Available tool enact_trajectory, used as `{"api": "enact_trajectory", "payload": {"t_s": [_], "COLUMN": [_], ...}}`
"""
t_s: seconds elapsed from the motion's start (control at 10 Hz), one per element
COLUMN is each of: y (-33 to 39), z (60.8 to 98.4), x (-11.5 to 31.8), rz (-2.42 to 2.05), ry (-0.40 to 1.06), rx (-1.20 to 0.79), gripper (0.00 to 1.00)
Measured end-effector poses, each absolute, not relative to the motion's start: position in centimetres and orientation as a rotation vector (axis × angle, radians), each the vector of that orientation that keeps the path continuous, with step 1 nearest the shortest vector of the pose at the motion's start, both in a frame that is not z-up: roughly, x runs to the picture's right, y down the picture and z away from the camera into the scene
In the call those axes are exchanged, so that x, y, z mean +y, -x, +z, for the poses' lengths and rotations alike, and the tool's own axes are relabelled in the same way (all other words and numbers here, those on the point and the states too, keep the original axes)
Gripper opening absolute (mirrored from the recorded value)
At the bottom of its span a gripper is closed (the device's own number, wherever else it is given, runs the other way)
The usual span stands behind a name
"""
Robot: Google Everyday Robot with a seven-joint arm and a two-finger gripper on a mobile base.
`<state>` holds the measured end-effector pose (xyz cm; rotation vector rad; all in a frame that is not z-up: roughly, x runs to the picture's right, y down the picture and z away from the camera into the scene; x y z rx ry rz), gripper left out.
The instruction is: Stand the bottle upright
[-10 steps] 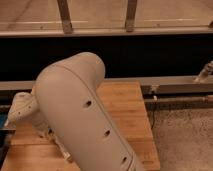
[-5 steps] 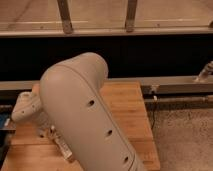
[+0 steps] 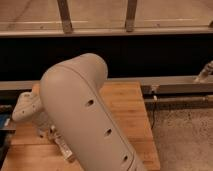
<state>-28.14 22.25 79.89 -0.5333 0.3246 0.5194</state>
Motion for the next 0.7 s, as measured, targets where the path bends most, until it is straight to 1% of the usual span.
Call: {"api": "enact_trajectory", "payload": {"t_s": [0.1,0.2,0.3,0.4,0.6,0.7], "y": [28.2,28.5,28.7,28.6,28.6,28.6], "z": [80.0,79.9,79.9,80.0,80.1,80.1], "x": [22.5,22.8,23.0,23.3,23.5,23.6], "rz": [0.511,0.5,0.49,0.486,0.483,0.482], "ry": [0.536,0.543,0.545,0.552,0.557,0.556], "rx": [0.33,0.336,0.338,0.345,0.351,0.352], "gripper": [0.72,0.68,0.61,0.49,0.31,0.21]}}
